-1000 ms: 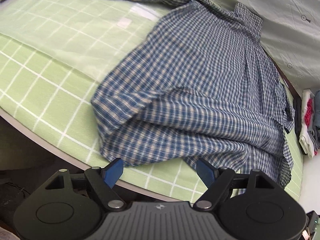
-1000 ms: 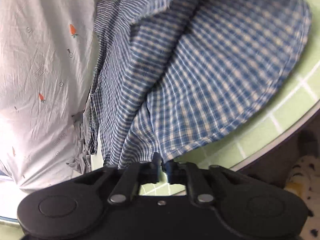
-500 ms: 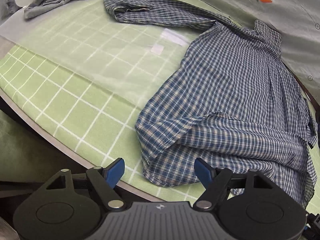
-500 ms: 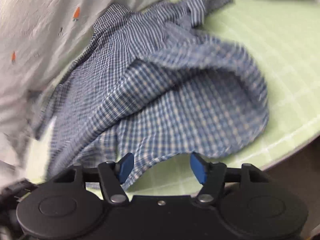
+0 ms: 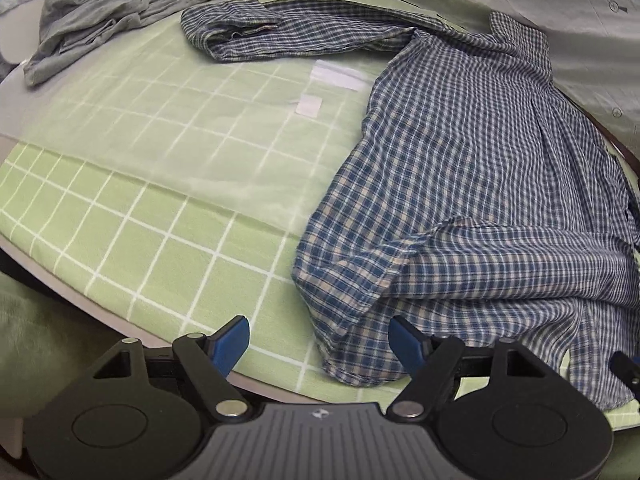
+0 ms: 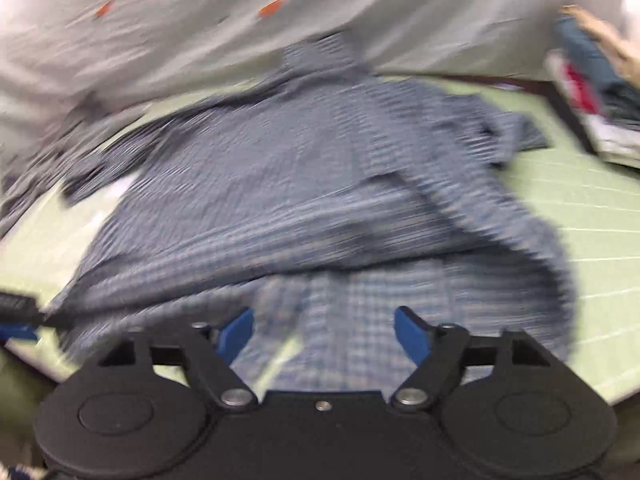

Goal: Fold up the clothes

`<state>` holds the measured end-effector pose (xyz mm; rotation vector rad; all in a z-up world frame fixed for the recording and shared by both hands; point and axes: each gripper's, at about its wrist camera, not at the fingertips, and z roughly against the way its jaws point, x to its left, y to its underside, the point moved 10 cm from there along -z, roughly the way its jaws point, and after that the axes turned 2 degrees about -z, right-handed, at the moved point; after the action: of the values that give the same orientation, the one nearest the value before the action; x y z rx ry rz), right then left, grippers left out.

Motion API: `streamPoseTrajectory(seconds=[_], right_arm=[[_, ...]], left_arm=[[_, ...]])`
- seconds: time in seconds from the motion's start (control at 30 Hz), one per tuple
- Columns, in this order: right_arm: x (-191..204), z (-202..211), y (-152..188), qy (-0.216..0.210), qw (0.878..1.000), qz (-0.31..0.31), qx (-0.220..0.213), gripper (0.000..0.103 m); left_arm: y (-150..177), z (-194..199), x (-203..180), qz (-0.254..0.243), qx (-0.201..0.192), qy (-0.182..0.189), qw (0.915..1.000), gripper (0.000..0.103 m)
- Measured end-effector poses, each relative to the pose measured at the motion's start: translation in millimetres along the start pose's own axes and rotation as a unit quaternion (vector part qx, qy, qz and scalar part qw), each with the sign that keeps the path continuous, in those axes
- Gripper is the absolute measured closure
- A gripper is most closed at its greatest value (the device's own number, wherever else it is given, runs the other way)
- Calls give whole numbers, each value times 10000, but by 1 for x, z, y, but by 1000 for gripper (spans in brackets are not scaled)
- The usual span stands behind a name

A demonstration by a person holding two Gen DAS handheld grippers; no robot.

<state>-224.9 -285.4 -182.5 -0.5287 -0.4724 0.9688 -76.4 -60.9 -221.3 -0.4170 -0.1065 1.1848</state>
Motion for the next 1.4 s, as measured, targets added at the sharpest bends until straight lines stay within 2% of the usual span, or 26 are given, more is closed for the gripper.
streamPoseTrajectory(seconds=[0.07, 0.1, 0.23, 0.37, 0.47, 0.53, 0.6, 0.77, 0.93, 1.03, 1.07, 1.13, 1.17, 1.27, 1.4], right_arm=[[18, -14, 8, -245, 9993, -81, 252, 62], [24, -20, 12, -282, 9989, -117, 346, 63], [38, -39, 26, -121, 9982, -217, 546, 63], [47, -41, 31, 209, 9983, -219, 505, 49], [55, -42, 35, 364, 9981, -87, 481, 49], [57, -41, 37, 422, 9981, 59, 436, 64], [56, -39, 39, 449, 9981, 116, 411, 100], [38, -23, 42, 569, 9976, -133, 361, 101], [19, -12, 50, 504, 9962, -513, 500, 101], [17, -8, 45, 366, 9970, -546, 410, 98], [16, -5, 41, 325, 9974, -558, 330, 93], [13, 3, 30, 274, 9978, -590, 102, 75], [10, 7, 25, 285, 9977, -607, -16, 62], [-7, 12, 10, 460, 9966, -632, -259, 55], [-44, 6, -6, 999, 9936, -436, -284, 27]], left_arm=[[-1, 0, 1, -175, -6, 19, 9998, 27], [-2, -1, 2, -278, -15, 24, 9996, 27], [-8, -1, 3, -678, -86, 7, 9977, 27], [-11, -5, 2, -940, -73, 108, 9955, 27], [-10, -7, 1, -1114, -48, 164, 9936, 26], [-9, -8, 0, -1200, -25, 175, 9926, 26], [-9, -11, 1, -1232, -10, 145, 9923, 26], [-8, -15, 16, -1152, 5, -300, 9929, 25], [-10, -15, 33, -798, 29, -407, 9960, 25], [-13, -12, 36, -667, -3, -468, 9967, 25], [-14, -10, 37, -635, -28, -496, 9967, 25], [-16, -7, 39, -557, -78, -538, 9970, 25], [-17, -5, 39, -504, -103, -545, 9972, 25], [-19, -3, 39, -315, -150, -533, 9980, 25], [-20, -2, 35, 5, -180, -527, 9984, 25]])
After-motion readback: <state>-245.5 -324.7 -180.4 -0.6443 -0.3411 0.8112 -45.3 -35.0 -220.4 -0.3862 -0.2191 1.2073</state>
